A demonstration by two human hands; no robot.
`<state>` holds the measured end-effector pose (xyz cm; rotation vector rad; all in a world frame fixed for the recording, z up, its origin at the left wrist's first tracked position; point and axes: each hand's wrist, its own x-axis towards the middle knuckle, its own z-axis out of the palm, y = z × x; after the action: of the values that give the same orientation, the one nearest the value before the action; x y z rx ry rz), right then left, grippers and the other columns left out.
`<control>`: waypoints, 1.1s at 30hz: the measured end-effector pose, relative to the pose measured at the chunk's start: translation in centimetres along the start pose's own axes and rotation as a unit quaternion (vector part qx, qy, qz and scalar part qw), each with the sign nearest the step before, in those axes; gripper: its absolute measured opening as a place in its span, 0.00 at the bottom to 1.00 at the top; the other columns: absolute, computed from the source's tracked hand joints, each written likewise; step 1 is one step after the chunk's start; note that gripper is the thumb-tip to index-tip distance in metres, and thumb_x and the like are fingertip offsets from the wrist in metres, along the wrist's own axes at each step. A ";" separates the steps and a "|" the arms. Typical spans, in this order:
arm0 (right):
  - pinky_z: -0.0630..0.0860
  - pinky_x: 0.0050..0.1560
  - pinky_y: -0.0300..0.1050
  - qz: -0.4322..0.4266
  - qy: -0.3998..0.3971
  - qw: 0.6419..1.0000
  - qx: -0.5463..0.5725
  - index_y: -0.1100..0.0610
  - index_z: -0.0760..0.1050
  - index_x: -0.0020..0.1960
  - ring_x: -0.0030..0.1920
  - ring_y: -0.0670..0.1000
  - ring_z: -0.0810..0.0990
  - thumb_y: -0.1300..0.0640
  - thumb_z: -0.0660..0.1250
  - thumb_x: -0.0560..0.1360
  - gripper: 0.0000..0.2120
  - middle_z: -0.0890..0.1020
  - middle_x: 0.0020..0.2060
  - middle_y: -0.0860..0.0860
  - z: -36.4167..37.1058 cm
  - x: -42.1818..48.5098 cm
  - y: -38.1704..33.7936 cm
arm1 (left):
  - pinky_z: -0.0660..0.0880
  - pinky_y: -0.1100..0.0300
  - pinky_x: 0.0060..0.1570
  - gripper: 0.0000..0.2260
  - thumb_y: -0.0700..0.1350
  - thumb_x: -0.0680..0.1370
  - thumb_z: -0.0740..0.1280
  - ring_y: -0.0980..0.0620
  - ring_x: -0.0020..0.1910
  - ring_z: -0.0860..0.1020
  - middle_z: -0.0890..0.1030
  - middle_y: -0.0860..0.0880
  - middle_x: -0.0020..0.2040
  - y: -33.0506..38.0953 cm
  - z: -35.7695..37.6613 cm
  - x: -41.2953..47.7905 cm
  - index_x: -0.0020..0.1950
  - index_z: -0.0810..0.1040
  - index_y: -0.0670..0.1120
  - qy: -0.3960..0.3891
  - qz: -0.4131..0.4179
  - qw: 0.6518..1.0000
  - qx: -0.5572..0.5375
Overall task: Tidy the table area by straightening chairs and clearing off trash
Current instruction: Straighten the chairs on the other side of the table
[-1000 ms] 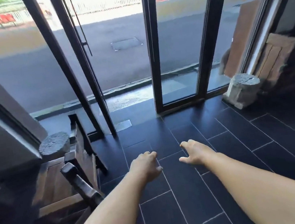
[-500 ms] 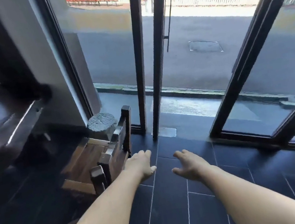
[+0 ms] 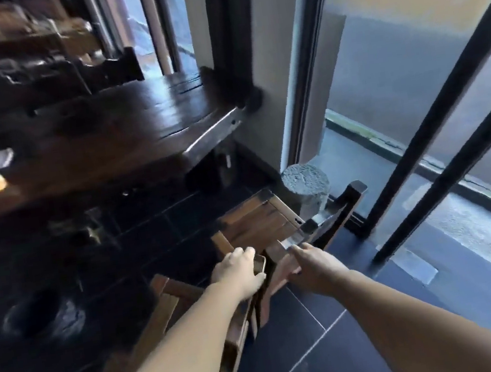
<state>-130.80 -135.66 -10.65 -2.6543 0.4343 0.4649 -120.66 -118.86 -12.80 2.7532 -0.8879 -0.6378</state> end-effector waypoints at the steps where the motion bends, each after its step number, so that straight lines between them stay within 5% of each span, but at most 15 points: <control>1: 0.76 0.58 0.51 -0.024 -0.012 1.000 -0.012 0.53 0.68 0.71 0.61 0.59 0.78 0.47 0.69 0.75 0.27 0.76 0.61 0.55 0.1 0.9 -0.6 | 0.73 0.48 0.61 0.24 0.59 0.78 0.65 0.43 0.67 0.71 0.73 0.47 0.65 -0.9 0.1 -0.7 0.70 0.68 0.50 0.005 -0.028 1.000 -0.008; 7: 0.76 0.60 0.53 -0.218 -0.093 0.965 -0.110 0.52 0.68 0.69 0.64 0.61 0.74 0.43 0.66 0.73 0.27 0.73 0.62 0.55 1.6 4.7 -3.7 | 0.72 0.48 0.63 0.23 0.59 0.76 0.67 0.44 0.66 0.73 0.75 0.48 0.64 -3.2 3.1 -5.6 0.66 0.71 0.50 0.045 -0.208 0.972 -0.098; 12: 0.73 0.65 0.55 -0.363 -0.122 0.910 -0.158 0.50 0.63 0.75 0.68 0.56 0.70 0.46 0.65 0.75 0.30 0.71 0.66 0.52 3.6 5.4 -4.9 | 0.71 0.50 0.66 0.30 0.62 0.78 0.64 0.46 0.72 0.70 0.70 0.50 0.74 -2.0 6.2 -9.8 0.77 0.64 0.51 0.085 -0.320 0.928 -0.170; 16: 0.66 0.71 0.55 -0.457 -0.110 0.861 -0.195 0.46 0.54 0.80 0.72 0.55 0.64 0.37 0.64 0.75 0.38 0.61 0.74 0.50 5.8 6.7 -5.3 | 0.69 0.52 0.69 0.33 0.66 0.77 0.61 0.49 0.72 0.69 0.69 0.50 0.75 -1.2 9.4 -12.2 0.77 0.63 0.51 0.134 -0.371 0.900 -0.184; 23: 0.60 0.73 0.54 -0.503 -0.084 0.813 -0.279 0.48 0.59 0.77 0.72 0.54 0.67 0.23 0.49 0.68 0.45 0.68 0.71 0.50 10.0 9.9 -3.9 | 0.74 0.53 0.58 0.32 0.73 0.73 0.57 0.49 0.60 0.78 0.79 0.52 0.61 -1.1 15.7 -13.5 0.66 0.73 0.51 0.177 -0.459 0.859 -0.146; 27: 0.56 0.77 0.59 -0.497 -0.125 0.812 -0.278 0.49 0.57 0.78 0.74 0.55 0.62 0.24 0.52 0.68 0.46 0.63 0.73 0.50 12.2 10.2 -3.6 | 0.71 0.49 0.50 0.33 0.77 0.70 0.54 0.47 0.48 0.79 0.82 0.51 0.49 -1.2 18.7 -13.6 0.53 0.76 0.50 0.179 -0.480 0.858 -0.048; 30: 0.41 0.79 0.64 -0.500 -0.093 0.800 -0.317 0.51 0.56 0.79 0.79 0.57 0.52 0.22 0.47 0.67 0.49 0.58 0.77 0.53 13.9 10.9 -3.4 | 0.70 0.45 0.56 0.45 0.81 0.67 0.50 0.46 0.53 0.78 0.81 0.50 0.54 -1.8 20.0 -13.0 0.67 0.72 0.49 0.183 -0.498 0.847 -0.016; 33: 0.37 0.77 0.65 -0.486 -0.076 0.815 -0.306 0.52 0.51 0.81 0.80 0.58 0.38 0.21 0.43 0.66 0.53 0.45 0.81 0.55 14.8 11.7 -3.8 | 0.68 0.43 0.57 0.50 0.82 0.65 0.49 0.44 0.55 0.77 0.81 0.47 0.55 -2.2 20.4 -12.2 0.73 0.69 0.47 0.193 -0.512 0.837 0.003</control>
<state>-122.64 -128.52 -26.59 -2.8910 -1.2888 0.5023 -137.62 -110.66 -27.42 3.0066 0.7473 -0.1429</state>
